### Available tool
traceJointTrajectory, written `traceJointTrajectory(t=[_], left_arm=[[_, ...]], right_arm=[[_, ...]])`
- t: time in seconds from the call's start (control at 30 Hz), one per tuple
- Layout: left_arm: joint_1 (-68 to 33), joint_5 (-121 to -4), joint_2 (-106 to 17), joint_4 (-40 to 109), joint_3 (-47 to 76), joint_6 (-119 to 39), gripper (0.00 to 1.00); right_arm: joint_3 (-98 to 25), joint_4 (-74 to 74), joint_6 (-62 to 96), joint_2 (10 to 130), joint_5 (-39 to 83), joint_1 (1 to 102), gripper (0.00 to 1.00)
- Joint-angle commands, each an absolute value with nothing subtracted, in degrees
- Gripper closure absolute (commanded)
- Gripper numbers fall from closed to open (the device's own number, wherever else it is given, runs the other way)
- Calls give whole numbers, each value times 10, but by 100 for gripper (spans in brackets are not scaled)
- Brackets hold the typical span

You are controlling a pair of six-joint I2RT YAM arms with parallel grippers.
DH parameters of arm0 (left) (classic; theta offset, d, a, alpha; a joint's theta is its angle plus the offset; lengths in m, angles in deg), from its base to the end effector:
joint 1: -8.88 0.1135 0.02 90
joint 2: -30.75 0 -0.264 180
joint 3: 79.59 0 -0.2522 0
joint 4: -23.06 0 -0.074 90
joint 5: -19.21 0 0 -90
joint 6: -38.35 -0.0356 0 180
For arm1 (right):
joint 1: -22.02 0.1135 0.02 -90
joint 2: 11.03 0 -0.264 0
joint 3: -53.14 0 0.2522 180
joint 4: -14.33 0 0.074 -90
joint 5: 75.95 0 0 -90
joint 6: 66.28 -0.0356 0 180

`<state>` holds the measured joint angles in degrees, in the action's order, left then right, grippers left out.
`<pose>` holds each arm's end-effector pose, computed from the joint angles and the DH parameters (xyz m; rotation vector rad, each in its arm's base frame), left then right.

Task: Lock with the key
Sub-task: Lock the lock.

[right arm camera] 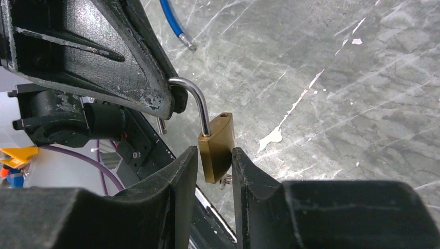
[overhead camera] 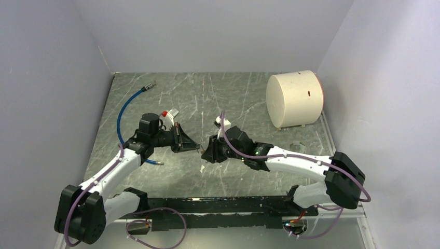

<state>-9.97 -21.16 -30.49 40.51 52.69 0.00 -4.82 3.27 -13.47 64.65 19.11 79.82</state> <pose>0.2008 -0.0972 0.2360 -0.0707 2.3389 -1.5944 0.1523 0.2478 0.2398 -0.4634 2.2176 1.0554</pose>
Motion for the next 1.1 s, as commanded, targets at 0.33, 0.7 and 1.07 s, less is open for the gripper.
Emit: traceJointTrajectory(t=[0.33,0.7,1.07], left_arm=[[-101,-200,-288,348,528,30,97],[-101,-217,-280,413,504,-9,98],[-101,-223,-279,419,502,-11,98]], right_arm=[[-81,52,-112,681,234,804,70],[-82,65,-118,675,221,804,68],[-85,71,-117,675,240,803,82]])
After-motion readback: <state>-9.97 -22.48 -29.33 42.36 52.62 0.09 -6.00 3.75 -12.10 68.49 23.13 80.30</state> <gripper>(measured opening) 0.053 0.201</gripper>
